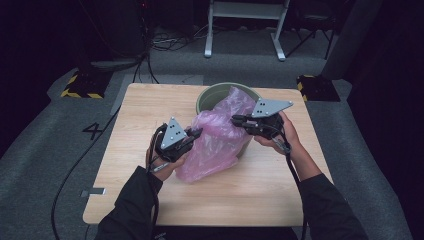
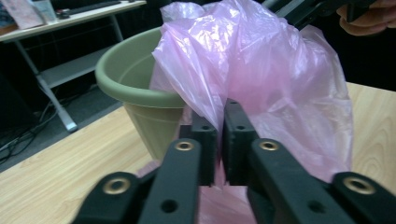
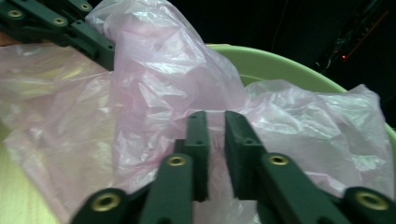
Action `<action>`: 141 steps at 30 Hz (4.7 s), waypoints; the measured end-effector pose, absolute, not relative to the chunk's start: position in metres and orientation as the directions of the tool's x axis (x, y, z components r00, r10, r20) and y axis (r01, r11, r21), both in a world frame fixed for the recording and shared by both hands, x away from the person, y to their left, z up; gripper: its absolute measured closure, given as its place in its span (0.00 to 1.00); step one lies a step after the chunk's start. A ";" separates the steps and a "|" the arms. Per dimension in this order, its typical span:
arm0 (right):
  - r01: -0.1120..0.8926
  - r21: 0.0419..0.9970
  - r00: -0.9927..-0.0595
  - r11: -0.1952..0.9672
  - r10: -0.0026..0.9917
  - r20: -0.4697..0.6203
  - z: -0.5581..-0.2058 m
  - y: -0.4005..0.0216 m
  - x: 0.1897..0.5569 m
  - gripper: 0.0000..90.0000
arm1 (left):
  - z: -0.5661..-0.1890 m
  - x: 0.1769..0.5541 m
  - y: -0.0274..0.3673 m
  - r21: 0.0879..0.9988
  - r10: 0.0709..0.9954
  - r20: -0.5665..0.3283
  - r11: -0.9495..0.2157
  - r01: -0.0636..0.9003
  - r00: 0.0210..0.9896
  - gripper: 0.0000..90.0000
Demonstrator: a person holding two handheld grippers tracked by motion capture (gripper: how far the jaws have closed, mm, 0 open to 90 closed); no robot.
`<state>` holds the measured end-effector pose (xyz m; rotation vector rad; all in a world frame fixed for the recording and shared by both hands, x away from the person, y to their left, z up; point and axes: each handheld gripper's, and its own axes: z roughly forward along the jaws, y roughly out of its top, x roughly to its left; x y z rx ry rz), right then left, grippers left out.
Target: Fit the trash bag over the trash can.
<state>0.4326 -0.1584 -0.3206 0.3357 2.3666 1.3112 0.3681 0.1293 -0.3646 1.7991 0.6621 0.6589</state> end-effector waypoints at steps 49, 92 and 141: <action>0.129 0.904 -0.764 0.408 0.622 -0.171 -0.308 -0.198 0.466 0.34 | -0.363 0.366 0.123 0.960 0.623 0.119 -0.271 0.070 0.773 0.91; 0.080 0.898 -0.811 0.432 0.552 -0.194 -0.302 -0.217 0.430 0.29 | -0.363 0.365 0.120 0.955 0.606 0.141 -0.292 0.054 0.783 0.99; -0.085 0.890 -0.904 0.449 0.341 -0.259 -0.334 -0.182 0.405 0.98 | -0.364 0.371 0.123 0.960 0.611 0.126 -0.274 0.059 0.782 0.99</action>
